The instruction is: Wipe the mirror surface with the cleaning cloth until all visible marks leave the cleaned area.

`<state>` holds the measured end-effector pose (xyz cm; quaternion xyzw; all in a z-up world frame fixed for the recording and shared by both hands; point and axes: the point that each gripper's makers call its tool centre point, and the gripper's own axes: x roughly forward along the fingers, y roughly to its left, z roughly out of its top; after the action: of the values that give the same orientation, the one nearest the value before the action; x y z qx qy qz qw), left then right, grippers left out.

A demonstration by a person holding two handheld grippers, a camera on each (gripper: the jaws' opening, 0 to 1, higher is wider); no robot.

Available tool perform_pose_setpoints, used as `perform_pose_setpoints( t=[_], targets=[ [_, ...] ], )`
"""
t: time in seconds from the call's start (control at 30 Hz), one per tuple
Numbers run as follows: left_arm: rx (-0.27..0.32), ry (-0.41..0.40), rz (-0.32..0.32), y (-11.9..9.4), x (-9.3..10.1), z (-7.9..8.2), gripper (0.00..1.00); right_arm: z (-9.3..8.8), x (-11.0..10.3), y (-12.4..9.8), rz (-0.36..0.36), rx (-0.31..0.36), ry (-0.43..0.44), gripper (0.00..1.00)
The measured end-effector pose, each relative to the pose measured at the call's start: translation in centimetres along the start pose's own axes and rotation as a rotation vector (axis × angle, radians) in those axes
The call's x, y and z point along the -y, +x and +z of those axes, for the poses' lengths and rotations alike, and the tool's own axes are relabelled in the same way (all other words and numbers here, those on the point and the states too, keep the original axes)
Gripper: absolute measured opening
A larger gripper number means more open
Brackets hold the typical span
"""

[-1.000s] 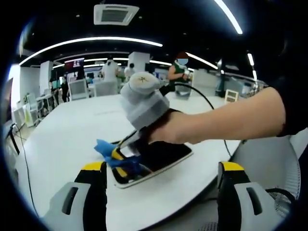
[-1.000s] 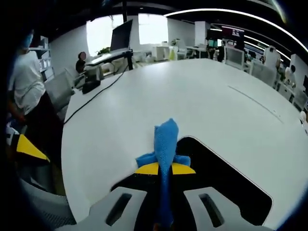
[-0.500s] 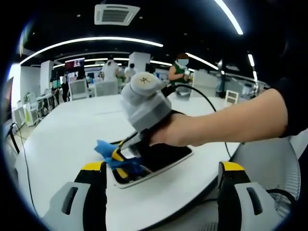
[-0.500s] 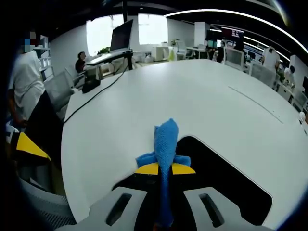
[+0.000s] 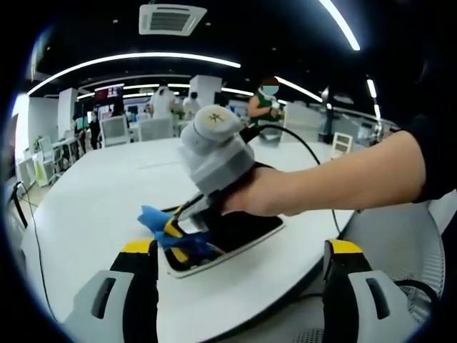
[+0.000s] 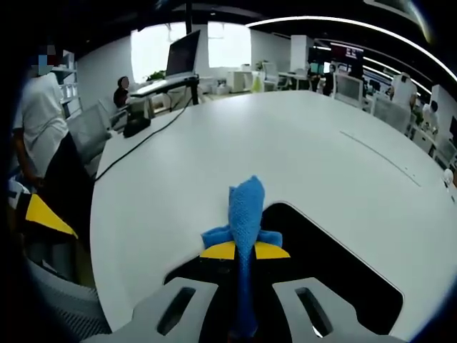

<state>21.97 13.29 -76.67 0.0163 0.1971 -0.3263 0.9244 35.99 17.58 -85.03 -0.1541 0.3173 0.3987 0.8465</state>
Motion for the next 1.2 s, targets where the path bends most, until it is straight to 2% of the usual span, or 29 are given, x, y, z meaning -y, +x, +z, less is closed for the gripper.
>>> perform_pose_setpoints(
  t=[0.63, 1.2],
  targets=[
    [-0.01, 0.022, 0.009, 0.2, -0.1, 0.0, 0.99, -0.5, 0.9, -0.1, 0.009, -0.001, 0.012, 0.01],
    [-0.039, 0.006, 0.027, 0.1, -0.3, -0.5, 0.99, -1.3, 2.4, -1.3, -0.015, -0.004, 0.031, 0.01]
  ],
)
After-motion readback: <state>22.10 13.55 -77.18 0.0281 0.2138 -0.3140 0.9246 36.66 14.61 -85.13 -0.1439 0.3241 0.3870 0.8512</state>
